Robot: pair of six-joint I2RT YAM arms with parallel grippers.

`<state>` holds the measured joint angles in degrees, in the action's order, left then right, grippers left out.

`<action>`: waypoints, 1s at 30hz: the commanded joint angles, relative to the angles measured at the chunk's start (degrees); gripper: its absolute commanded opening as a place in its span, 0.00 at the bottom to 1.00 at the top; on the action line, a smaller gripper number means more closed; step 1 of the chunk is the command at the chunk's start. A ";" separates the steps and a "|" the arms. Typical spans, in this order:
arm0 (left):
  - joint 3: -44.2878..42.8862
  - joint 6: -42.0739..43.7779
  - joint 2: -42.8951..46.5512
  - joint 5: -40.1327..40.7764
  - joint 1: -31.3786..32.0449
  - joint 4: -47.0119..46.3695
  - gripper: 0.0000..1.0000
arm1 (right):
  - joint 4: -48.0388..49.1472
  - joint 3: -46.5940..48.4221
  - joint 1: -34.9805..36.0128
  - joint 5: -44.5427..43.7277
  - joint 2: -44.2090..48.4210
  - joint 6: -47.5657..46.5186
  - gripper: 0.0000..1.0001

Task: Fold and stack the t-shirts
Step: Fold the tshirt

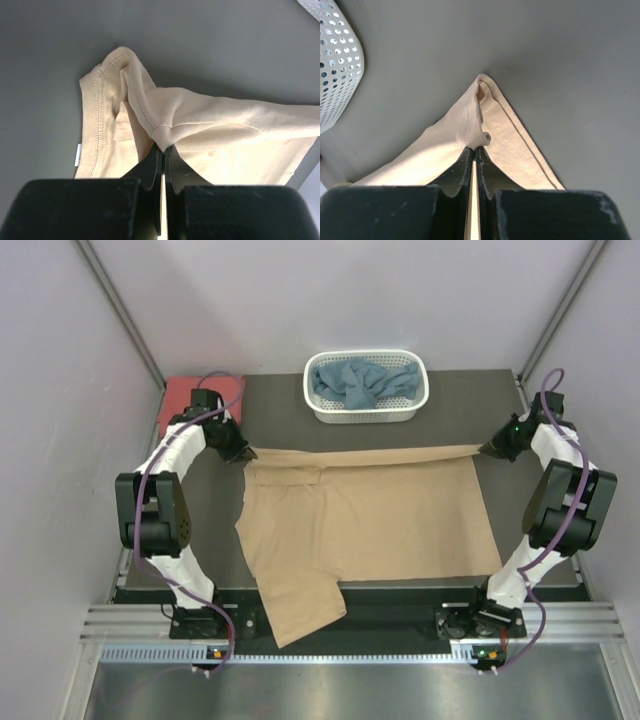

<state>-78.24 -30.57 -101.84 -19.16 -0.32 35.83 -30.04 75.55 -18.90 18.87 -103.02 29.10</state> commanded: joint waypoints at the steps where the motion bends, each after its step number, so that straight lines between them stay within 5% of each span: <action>1: -0.87 1.47 1.38 0.08 -0.83 -0.33 0.00 | -0.01 1.44 0.17 -2.17 0.98 -1.59 0.00; 30: 11.35 3.23 6.39 1.93 -0.83 3.10 0.00 | -3.88 -8.57 1.58 -7.09 3.44 -5.46 0.00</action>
<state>-67.83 -28.34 -98.00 -18.17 -0.40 38.65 -34.41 67.09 -17.76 13.54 -101.97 24.99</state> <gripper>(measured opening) 0.019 0.010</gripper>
